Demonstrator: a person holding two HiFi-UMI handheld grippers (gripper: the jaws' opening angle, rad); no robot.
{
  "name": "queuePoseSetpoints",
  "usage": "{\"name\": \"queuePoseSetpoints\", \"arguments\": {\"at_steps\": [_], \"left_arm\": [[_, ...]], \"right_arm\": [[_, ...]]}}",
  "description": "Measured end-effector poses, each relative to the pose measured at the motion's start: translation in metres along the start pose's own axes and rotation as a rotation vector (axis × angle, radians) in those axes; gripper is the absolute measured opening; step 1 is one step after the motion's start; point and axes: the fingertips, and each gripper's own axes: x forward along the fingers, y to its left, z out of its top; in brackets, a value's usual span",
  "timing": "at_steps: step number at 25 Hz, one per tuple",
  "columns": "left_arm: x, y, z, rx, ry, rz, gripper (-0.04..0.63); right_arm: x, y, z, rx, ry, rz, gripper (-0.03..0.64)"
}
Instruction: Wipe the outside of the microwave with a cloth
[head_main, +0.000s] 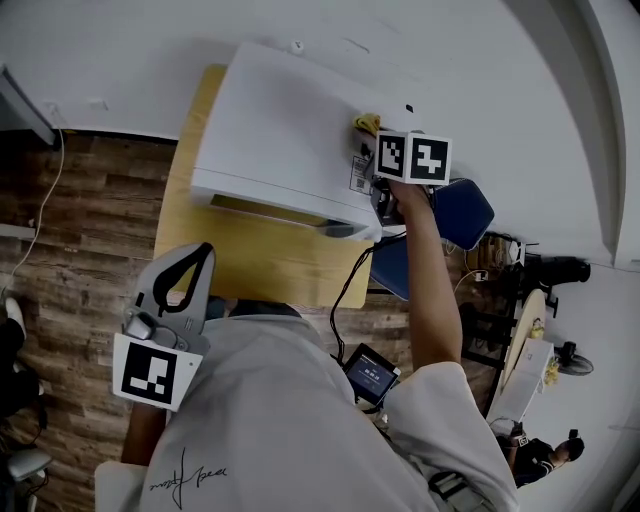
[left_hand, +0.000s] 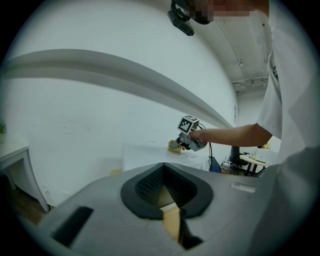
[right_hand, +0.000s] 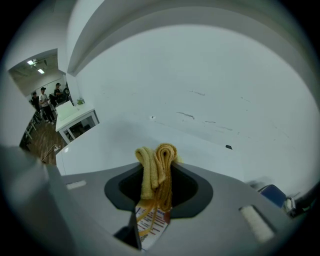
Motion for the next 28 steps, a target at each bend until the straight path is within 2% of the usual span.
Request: {"name": "queuePoseSetpoints", "arguments": {"at_steps": [28], "left_arm": [[-0.037, 0.032, -0.003, -0.047, -0.026, 0.133, -0.009]], "right_arm": [[0.035, 0.123, 0.052, -0.147, -0.016, 0.181, 0.123]]}}
